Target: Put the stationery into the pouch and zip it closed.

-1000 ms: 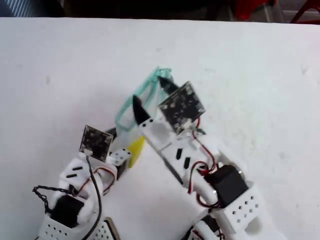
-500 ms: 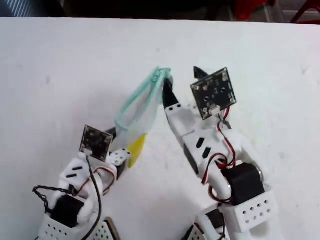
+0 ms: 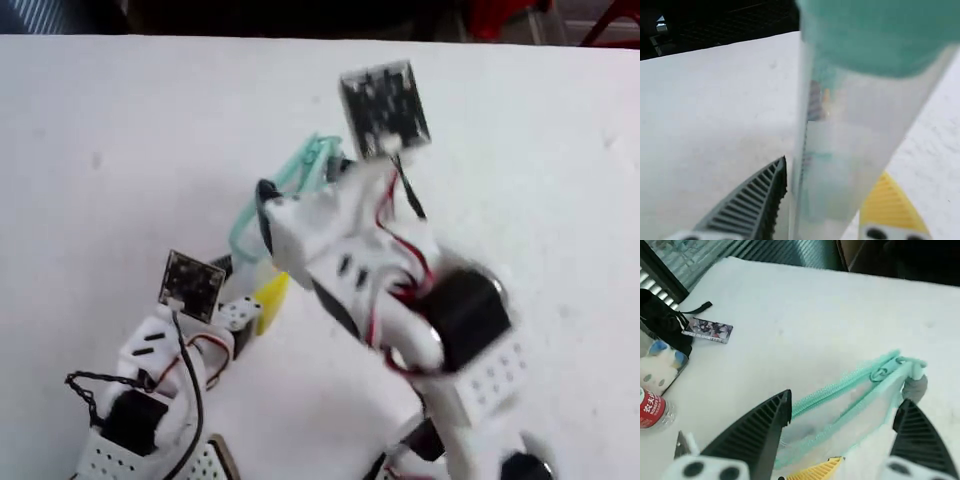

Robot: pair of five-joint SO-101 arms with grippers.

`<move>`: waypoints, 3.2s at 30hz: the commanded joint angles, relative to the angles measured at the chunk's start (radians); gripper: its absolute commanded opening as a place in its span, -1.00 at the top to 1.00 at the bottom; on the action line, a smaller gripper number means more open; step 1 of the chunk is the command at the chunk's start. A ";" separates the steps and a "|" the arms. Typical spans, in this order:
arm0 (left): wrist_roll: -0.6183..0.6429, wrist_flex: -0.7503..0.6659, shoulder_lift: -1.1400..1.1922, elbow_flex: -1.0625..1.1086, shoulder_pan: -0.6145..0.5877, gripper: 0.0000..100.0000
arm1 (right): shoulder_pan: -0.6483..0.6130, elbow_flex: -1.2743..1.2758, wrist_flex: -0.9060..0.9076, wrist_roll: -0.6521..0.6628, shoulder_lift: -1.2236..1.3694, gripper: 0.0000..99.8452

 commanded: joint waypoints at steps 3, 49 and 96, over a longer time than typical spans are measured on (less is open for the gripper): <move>0.011 -0.028 -0.007 -0.017 0.005 0.52 | -0.016 -0.219 0.122 -0.071 0.191 0.38; 0.008 0.192 -0.007 -0.256 -0.051 0.40 | 0.259 -0.284 0.226 0.704 0.194 0.97; -0.318 0.026 -0.002 -0.149 0.050 0.40 | 0.348 1.398 -0.283 1.042 -1.125 0.97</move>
